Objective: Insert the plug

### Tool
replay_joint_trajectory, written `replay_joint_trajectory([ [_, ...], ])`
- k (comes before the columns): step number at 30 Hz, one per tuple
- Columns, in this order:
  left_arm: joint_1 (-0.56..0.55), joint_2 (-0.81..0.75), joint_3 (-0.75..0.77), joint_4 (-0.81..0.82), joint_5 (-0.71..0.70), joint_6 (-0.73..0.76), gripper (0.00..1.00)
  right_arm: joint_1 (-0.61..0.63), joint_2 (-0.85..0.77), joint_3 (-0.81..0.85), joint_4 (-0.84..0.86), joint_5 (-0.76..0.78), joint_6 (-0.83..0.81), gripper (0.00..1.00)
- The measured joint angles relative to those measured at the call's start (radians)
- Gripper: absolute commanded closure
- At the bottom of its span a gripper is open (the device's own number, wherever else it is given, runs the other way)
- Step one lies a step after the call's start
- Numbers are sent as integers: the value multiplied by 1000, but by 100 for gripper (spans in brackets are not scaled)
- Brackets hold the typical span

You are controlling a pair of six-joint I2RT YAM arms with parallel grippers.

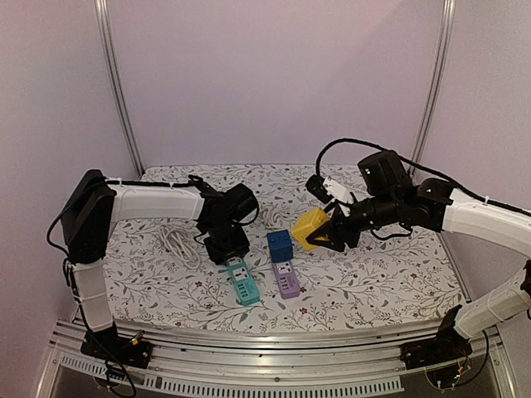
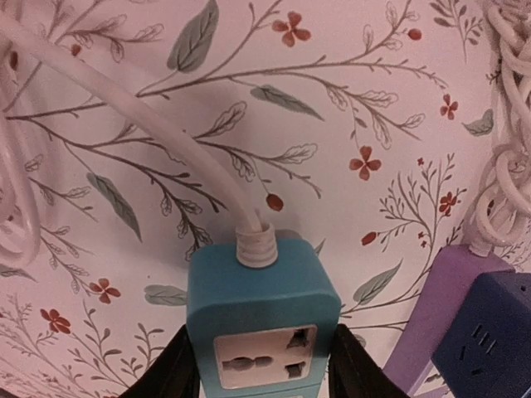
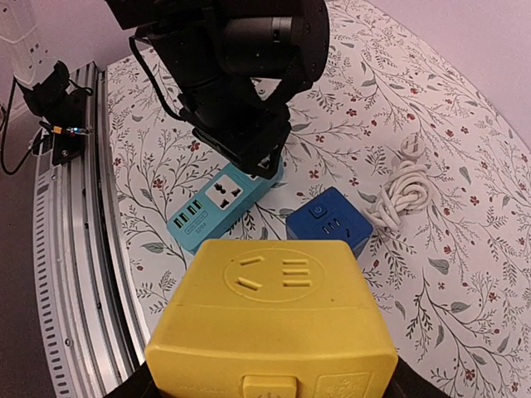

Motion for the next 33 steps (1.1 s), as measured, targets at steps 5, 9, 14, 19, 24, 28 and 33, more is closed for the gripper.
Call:
replay_joint_trajectory([
  [5,-5,19,52,-96,-18,247,74,0,-3,0,0,0,-18,100],
  [9,-14,32,51,-144,-9,401,72,1,-3,0,-1,0,-26,100],
  [14,-30,24,21,-120,18,489,67,3,0,0,-2,-2,-37,100],
  [19,-35,16,5,-93,42,519,46,6,16,4,-8,-2,-47,100],
  [24,-37,14,-15,-74,70,529,17,26,52,36,-27,0,-56,100],
  [28,-38,0,-23,-70,84,539,7,71,103,91,-38,18,-60,100],
  [33,-6,-90,-33,-65,111,560,3,125,174,196,-76,45,-35,100],
])
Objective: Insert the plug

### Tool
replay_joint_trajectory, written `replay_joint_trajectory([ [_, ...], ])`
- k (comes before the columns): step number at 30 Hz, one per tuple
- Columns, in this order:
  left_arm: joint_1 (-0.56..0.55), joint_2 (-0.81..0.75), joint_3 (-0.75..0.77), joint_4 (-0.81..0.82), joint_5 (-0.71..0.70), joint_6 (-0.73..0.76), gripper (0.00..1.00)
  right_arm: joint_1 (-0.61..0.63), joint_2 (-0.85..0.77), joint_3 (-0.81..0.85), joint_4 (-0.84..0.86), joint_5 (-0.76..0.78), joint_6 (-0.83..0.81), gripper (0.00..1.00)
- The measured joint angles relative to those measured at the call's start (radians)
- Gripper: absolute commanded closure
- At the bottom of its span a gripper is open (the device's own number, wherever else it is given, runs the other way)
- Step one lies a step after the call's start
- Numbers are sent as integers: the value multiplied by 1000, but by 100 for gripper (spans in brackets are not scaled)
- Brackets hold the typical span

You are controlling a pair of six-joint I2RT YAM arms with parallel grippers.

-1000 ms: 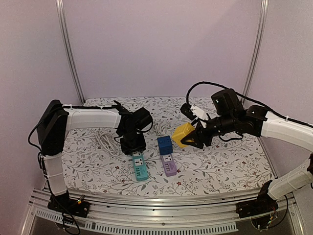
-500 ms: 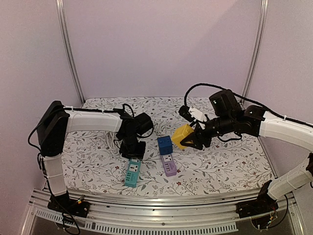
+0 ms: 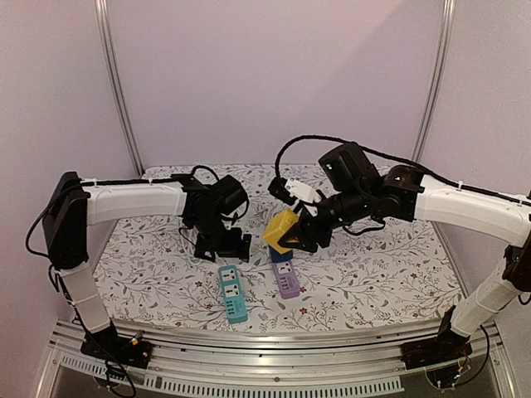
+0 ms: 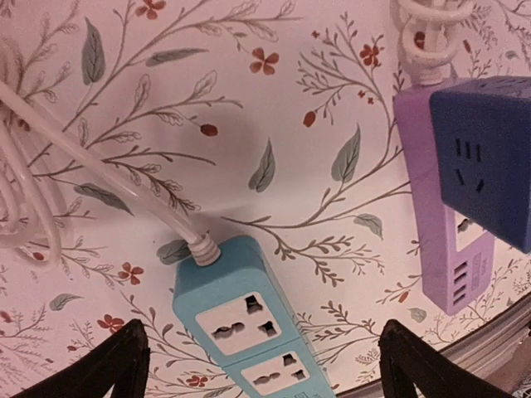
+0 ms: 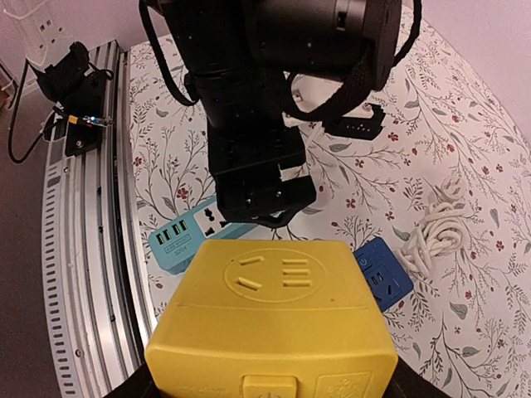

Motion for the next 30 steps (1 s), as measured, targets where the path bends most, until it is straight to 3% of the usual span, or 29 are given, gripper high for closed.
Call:
replay_joint_trajectory([
  [7,131,-191,-6,-3,35,57,1,84,131,207,-74,34,37,100],
  [12,193,-317,-61,-36,-26,90,1,131,257,295,-145,42,18,100],
  [21,246,-501,-157,-76,-119,135,1,143,484,430,-296,76,-80,100],
  [30,264,-635,-225,-83,-141,165,0,148,537,494,-354,87,-235,100],
])
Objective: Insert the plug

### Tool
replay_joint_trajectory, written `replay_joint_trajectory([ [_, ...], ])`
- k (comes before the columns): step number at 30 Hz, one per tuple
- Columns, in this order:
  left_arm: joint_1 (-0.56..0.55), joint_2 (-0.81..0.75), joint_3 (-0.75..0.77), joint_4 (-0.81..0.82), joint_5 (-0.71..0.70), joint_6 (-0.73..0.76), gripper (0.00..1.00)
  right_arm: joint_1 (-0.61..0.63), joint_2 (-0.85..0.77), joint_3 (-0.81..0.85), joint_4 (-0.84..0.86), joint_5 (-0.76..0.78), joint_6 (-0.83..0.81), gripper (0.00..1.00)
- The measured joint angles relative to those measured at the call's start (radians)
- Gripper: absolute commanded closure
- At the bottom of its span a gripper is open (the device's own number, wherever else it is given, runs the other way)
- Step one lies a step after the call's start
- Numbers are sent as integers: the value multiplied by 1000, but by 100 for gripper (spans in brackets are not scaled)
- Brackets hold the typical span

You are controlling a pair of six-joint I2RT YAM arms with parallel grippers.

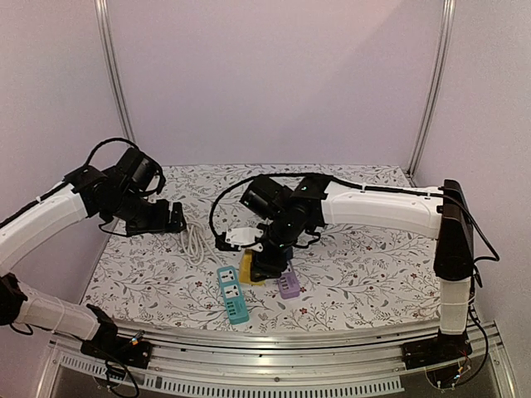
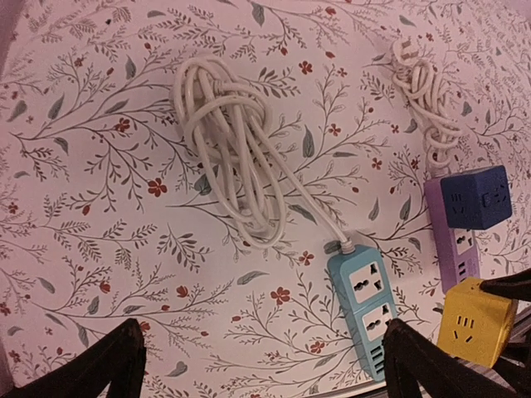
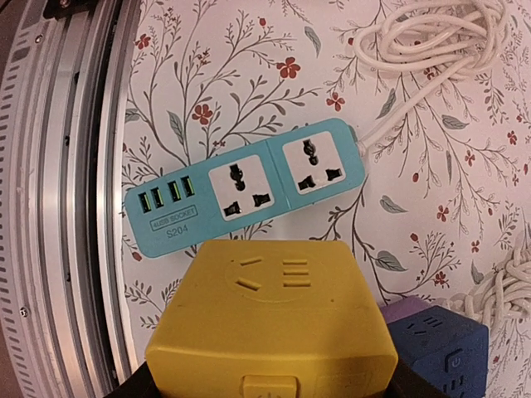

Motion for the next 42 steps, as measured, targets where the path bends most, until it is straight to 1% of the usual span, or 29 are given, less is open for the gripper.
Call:
replay_joint_trajectory([
  [7,6,-58,-23,-1,-7,4,1,8,66,61,-15,40,-94,100],
  [14,9,-88,-35,-13,-18,9,0,38,131,119,-17,45,-142,100],
  [22,11,-112,-40,-24,-24,14,0,58,154,132,-17,15,-164,100],
  [30,13,-157,-74,-41,-27,24,1,58,182,164,-9,-24,-167,100],
  [42,27,-182,-79,-61,-41,57,1,58,195,156,-3,-51,-166,100],
])
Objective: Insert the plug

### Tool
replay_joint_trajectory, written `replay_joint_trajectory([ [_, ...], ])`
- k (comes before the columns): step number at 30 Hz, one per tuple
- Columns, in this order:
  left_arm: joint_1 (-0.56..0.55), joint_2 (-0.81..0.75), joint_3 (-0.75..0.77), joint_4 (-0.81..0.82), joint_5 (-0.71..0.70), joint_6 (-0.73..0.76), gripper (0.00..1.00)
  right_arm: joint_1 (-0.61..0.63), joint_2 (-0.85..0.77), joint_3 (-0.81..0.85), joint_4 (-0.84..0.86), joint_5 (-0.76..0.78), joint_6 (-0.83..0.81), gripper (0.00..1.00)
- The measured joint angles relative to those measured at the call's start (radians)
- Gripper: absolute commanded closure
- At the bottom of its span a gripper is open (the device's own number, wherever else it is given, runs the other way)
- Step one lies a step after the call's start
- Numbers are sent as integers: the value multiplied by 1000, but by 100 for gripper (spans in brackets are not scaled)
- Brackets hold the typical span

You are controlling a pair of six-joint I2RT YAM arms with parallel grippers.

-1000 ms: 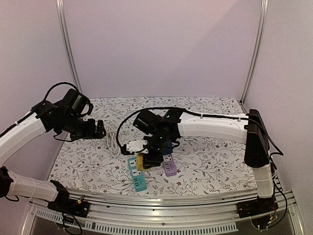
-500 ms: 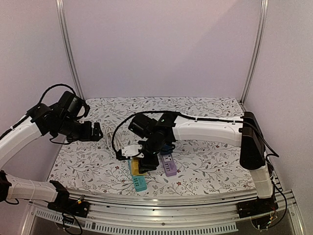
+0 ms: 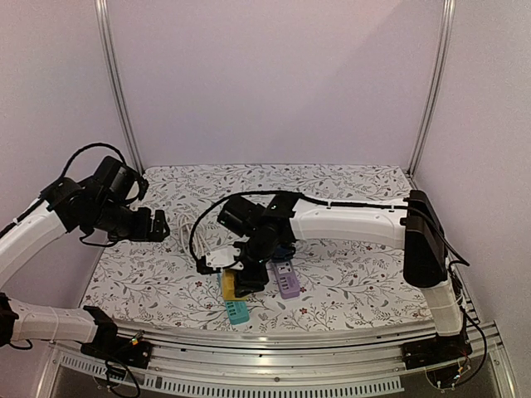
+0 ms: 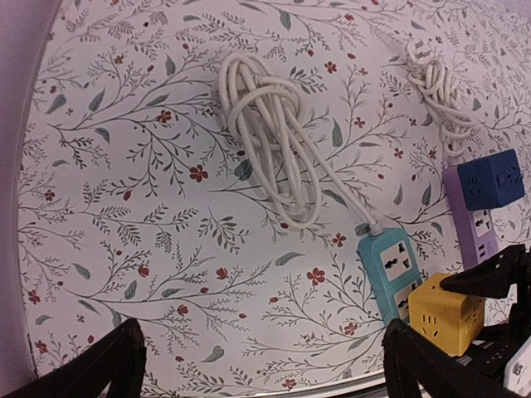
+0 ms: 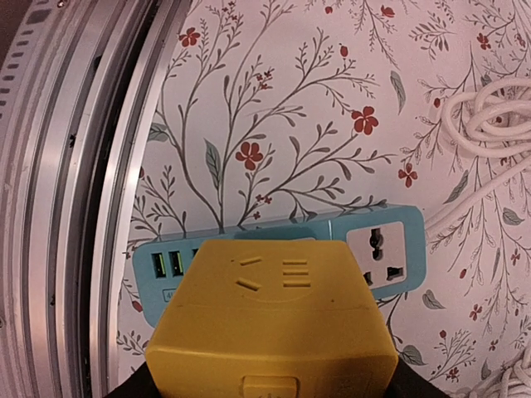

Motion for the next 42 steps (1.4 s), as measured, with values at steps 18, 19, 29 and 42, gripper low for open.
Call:
replay_joint_trajectory([
  [18,11,-14,-5,-17,0,44,1,0,3,-8,47,61,-2,100],
  [19,11,-14,-8,-18,0,45,1,0,2,-14,51,61,-2,100],
  [29,13,-8,-49,-8,20,48,4,0,-27,-64,84,65,-5,100],
  [42,16,154,-214,162,160,-19,23,0,-96,-176,130,64,-6,100],
])
